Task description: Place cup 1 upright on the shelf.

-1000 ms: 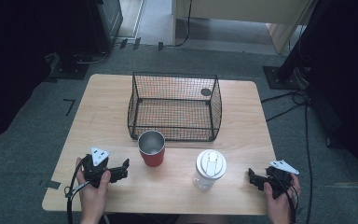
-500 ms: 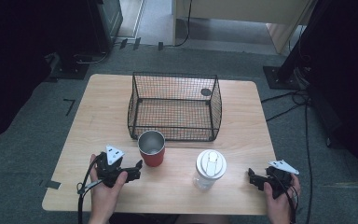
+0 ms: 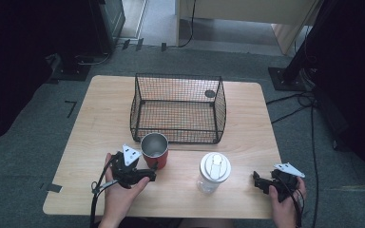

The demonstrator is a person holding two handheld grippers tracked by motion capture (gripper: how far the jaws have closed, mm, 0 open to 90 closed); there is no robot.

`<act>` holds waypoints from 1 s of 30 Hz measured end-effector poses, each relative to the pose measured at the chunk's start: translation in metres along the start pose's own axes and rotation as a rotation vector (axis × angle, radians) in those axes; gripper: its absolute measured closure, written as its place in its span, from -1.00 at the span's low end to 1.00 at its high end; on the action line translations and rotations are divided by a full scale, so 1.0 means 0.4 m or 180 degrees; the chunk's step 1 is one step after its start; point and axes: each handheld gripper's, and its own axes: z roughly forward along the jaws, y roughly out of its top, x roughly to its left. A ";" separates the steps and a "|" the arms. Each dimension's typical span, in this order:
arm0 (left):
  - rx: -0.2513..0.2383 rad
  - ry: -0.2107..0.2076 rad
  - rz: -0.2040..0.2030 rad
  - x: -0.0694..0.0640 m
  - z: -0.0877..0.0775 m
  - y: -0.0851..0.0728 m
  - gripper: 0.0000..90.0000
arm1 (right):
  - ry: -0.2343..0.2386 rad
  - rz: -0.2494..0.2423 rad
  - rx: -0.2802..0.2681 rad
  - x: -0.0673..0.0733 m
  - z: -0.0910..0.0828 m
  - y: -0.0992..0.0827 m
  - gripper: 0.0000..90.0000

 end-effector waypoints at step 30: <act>0.0163 0.0030 -0.0023 -0.040 0.081 0.068 -0.87 | 0.0000 0.0002 0.0000 0.000 0.000 0.000 -1.00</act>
